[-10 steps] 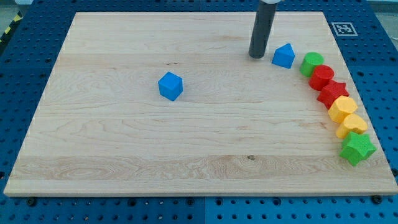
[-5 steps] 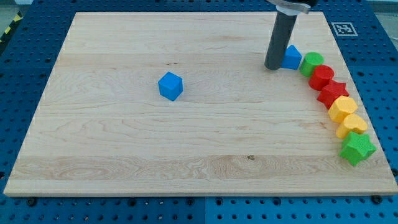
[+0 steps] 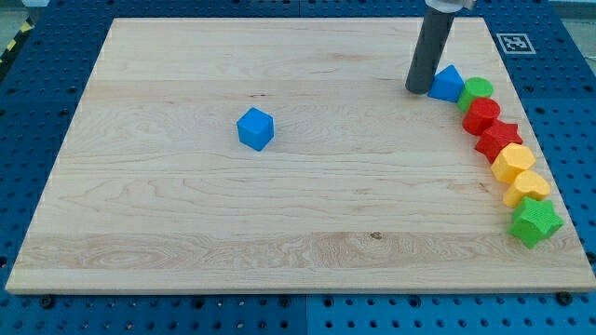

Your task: Push the blue tringle closer to the green circle

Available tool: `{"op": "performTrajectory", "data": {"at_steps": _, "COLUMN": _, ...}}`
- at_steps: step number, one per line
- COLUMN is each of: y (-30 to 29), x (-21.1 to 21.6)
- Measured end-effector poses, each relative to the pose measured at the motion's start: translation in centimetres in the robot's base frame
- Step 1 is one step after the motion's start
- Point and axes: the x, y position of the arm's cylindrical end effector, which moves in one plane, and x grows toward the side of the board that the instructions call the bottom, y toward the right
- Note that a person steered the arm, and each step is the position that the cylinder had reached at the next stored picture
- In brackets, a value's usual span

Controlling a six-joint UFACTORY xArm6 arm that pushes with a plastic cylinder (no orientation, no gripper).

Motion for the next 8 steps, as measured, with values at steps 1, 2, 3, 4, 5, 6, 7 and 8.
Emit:
{"op": "performTrajectory", "data": {"at_steps": 1, "y": -0.3, "x": -0.1}}
{"op": "performTrajectory", "data": {"at_steps": 2, "y": -0.1, "x": -0.2}}
{"op": "performTrajectory", "data": {"at_steps": 3, "y": -0.1, "x": -0.7}}
{"op": "performTrajectory", "data": {"at_steps": 4, "y": -0.1, "x": -0.7}}
{"op": "performTrajectory", "data": {"at_steps": 5, "y": -0.1, "x": 2.2}}
{"op": "performTrajectory", "data": {"at_steps": 6, "y": -0.1, "x": 3.6}}
{"op": "performTrajectory", "data": {"at_steps": 7, "y": 0.2, "x": 3.6}}
{"op": "performTrajectory", "data": {"at_steps": 8, "y": 0.3, "x": 3.6}}
